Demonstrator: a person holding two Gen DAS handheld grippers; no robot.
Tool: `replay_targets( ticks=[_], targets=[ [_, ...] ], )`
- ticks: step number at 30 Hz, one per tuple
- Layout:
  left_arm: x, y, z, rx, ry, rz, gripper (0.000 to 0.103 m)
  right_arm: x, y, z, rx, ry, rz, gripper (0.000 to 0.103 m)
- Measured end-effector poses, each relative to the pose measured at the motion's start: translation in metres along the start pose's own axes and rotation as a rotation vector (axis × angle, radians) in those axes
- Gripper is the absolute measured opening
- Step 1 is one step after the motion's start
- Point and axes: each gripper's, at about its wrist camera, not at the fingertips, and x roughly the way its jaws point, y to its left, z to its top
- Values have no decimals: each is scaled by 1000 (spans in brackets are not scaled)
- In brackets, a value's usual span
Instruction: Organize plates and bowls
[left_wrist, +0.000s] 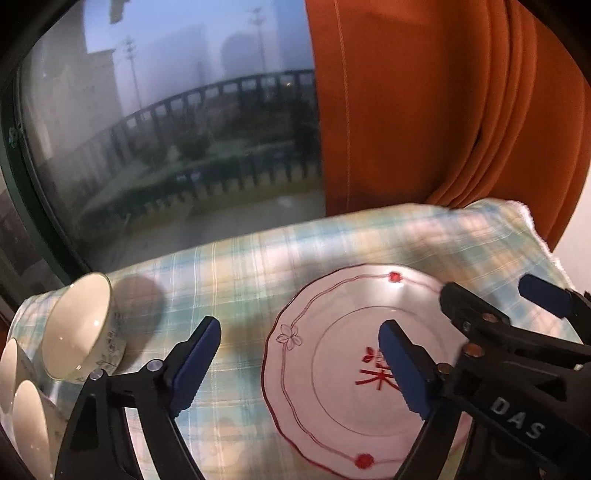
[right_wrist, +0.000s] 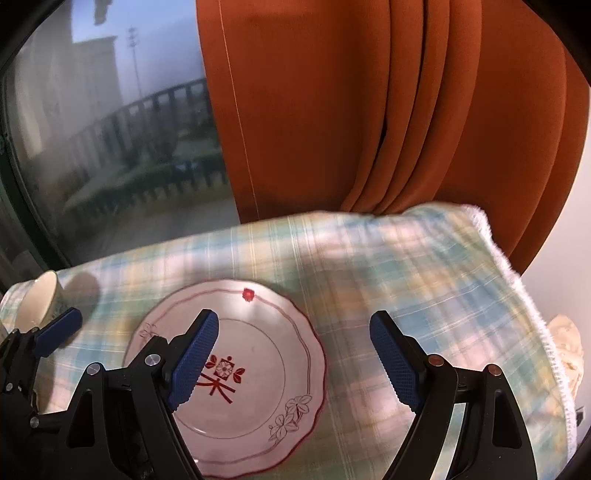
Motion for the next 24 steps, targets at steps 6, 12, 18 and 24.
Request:
replay_targets(
  ticks=[6,12,18,24],
  targets=[
    [28,4,-10,-9,90,18,67,32,-6,-12,5,103,14,61],
    [39,9,-14,-27,152,-62,49,53,-5,-22,-23,196,8,43],
    [38,4,-20,59,140,-40,49,58,-3,-26,-11,238,17,40],
    [33,12,-26,40,173,-40,49,49,7,-31,-57,278,17,40]
  ],
)
